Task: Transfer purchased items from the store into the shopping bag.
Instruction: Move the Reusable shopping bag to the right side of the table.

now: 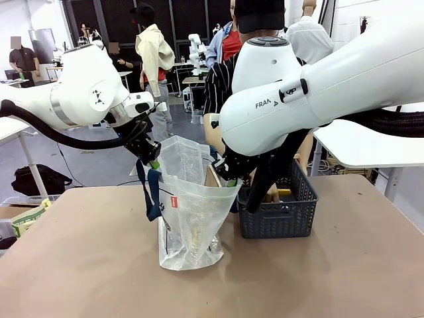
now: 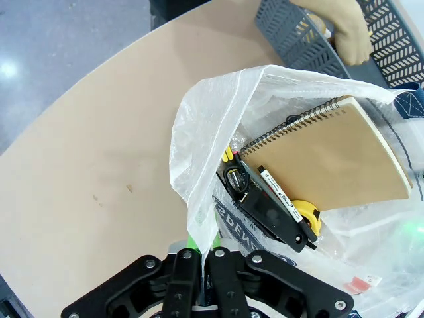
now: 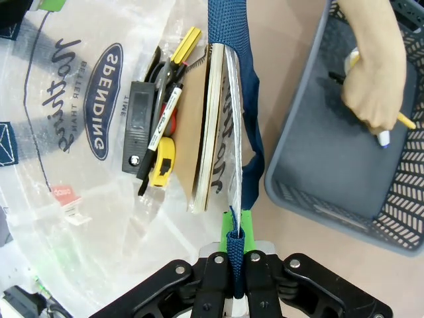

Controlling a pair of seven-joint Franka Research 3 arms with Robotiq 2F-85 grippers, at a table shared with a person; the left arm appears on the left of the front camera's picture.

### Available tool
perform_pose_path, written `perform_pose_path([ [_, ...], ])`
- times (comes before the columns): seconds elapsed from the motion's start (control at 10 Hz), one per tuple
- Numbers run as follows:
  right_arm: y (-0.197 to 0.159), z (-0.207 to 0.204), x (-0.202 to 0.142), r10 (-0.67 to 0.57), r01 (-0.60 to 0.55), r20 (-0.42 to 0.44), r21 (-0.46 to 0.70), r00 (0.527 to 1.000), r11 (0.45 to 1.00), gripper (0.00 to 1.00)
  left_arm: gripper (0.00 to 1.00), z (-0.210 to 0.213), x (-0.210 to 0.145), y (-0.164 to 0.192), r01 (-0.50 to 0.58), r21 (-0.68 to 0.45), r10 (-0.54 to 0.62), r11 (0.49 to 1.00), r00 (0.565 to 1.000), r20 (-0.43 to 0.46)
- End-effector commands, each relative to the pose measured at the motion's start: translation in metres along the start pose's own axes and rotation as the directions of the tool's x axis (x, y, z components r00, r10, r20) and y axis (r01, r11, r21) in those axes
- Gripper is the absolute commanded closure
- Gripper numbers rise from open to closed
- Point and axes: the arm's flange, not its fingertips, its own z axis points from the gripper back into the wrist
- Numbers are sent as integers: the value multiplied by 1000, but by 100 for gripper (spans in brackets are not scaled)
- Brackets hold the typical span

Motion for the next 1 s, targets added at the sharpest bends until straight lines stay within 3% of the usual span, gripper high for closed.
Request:
perform_pose_path([
  [0.0,-1,1,2,5,-5,13,19,1000,1000,100,100,1,-1,1,-2,6,2,1000,1000,9],
  [0.9,-1,1,2,5,-5,13,19,1000,1000,100,100,1,-1,1,-2,6,2,1000,1000,9],
])
